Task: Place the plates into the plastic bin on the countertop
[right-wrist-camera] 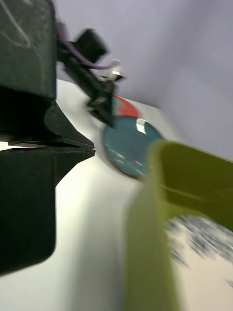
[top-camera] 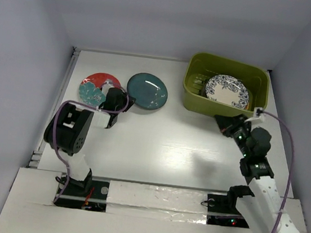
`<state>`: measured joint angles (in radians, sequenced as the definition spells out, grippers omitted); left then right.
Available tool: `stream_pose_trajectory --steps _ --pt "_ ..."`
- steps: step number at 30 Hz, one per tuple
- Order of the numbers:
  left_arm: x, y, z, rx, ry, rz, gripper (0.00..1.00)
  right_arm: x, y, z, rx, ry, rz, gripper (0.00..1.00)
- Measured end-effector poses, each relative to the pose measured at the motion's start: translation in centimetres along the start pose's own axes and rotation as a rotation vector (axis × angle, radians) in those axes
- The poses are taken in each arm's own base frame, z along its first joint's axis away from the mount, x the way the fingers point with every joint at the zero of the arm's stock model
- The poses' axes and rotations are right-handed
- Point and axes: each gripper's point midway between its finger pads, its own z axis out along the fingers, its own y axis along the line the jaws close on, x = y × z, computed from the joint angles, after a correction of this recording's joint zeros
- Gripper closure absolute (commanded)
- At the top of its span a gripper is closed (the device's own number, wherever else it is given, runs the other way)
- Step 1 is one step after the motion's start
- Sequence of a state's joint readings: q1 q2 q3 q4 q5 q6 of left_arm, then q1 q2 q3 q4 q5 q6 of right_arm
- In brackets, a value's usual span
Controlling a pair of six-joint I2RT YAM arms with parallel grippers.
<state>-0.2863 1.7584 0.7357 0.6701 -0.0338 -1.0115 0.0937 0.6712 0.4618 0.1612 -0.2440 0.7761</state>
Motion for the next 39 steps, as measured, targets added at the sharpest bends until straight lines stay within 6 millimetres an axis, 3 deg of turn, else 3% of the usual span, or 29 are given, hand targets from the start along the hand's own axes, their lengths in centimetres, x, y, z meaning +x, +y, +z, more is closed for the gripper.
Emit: stream_pose_trajectory --steps 3,4,6,7,12,19,23,27,32,33,34,37,38,39 --pt "0.3 1.0 -3.1 0.016 -0.006 0.000 1.00 5.2 1.6 -0.8 -0.088 0.128 0.034 0.70" --pt "0.5 1.5 -4.2 0.018 -0.005 -0.001 1.00 6.8 2.1 -1.2 -0.113 0.166 0.050 0.47" --pt "1.1 2.5 -6.0 0.022 -0.002 -0.003 1.00 9.6 2.9 -1.9 -0.153 0.227 0.076 0.25" --pt "1.5 2.9 -6.9 0.027 0.004 -0.005 1.00 10.8 3.0 -2.0 -0.160 0.255 0.088 0.19" --pt "3.3 3.4 -10.6 0.084 0.041 -0.002 1.00 15.0 3.9 -1.0 -0.169 0.342 0.128 0.05" --pt "5.4 2.0 -15.6 0.220 0.114 0.012 1.00 20.2 1.3 1.4 -0.060 0.432 0.162 0.03" --pt "5.8 0.5 -18.0 0.324 0.137 0.009 1.00 20.7 0.5 2.3 -0.025 0.417 0.162 0.04" --pt "6.9 -0.2 -19.5 0.390 0.193 0.007 1.00 20.3 1.4 3.7 -0.040 0.395 0.164 0.08" --pt "8.7 -0.1 -20.9 0.420 0.298 0.021 1.00 20.1 2.3 4.7 -0.070 0.383 0.177 0.23" --pt "9.0 -0.2 -21.2 0.427 0.317 0.023 1.00 20.2 2.4 4.7 -0.073 0.386 0.182 0.33" --pt "9.2 -0.2 -21.5 0.434 0.332 0.025 1.00 20.2 2.5 4.8 -0.078 0.385 0.185 0.57" --pt "9.6 -0.5 -22.3 0.458 0.365 0.035 1.00 20.0 3.0 4.9 -0.098 0.379 0.201 1.00" --pt "9.6 -0.3 -22.3 0.438 0.367 0.033 0.95 19.8 3.4 4.8 -0.114 0.381 0.213 1.00" --pt "9.3 -0.3 -22.2 0.422 0.363 0.030 0.80 19.6 3.7 4.7 -0.124 0.374 0.203 1.00"
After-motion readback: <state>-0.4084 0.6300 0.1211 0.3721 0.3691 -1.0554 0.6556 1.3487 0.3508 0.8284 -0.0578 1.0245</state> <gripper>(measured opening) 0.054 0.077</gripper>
